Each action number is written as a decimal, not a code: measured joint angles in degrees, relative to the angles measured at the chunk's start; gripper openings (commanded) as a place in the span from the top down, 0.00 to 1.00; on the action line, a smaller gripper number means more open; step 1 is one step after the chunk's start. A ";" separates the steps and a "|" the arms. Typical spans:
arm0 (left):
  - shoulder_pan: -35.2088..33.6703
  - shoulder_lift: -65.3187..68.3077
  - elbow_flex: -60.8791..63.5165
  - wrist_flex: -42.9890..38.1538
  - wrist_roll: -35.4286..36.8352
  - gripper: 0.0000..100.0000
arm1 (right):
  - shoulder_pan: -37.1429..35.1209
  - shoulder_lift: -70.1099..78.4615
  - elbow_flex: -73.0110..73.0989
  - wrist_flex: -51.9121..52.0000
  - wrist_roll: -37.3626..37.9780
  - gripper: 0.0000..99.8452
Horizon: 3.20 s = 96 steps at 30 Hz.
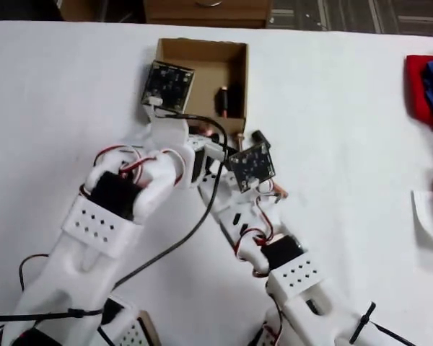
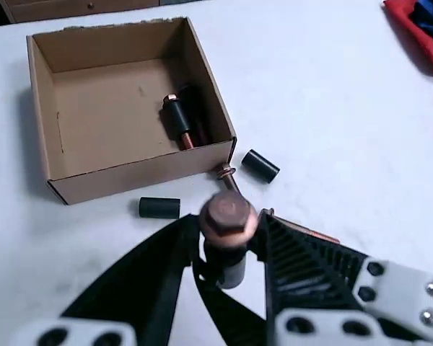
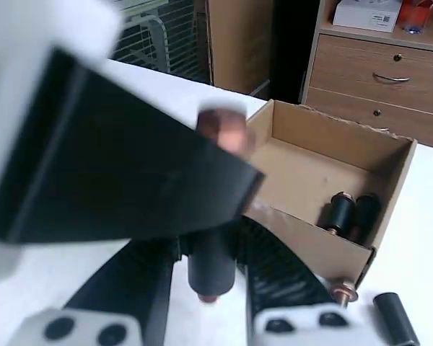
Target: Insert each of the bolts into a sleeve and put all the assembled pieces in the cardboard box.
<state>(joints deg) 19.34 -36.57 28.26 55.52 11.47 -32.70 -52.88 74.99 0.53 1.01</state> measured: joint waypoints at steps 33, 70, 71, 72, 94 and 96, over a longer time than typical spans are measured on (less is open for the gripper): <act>-27.69 -0.09 -13.71 29.27 -0.09 0.85 | 7.82 5.19 -16.18 23.74 0.09 0.98; -49.32 -0.09 16.35 17.58 -15.30 0.93 | 12.57 113.14 -140.40 55.03 -5.98 0.98; -49.32 -0.09 17.23 16.18 -15.30 0.93 | 12.57 114.73 -141.80 55.12 -5.98 0.98; -49.23 -0.09 18.11 15.03 -15.30 0.93 | 12.57 115.87 -143.03 55.74 -5.98 0.98; -49.58 -0.09 22.95 9.32 -15.38 0.93 | 11.25 118.86 -145.85 61.27 -6.33 0.98; -49.58 -0.09 22.95 9.32 -15.38 0.93 | 11.25 119.03 -145.85 61.36 -6.33 0.98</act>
<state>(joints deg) -30.24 -36.66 51.21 64.84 -3.91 -21.45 66.15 -70.86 61.89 -5.32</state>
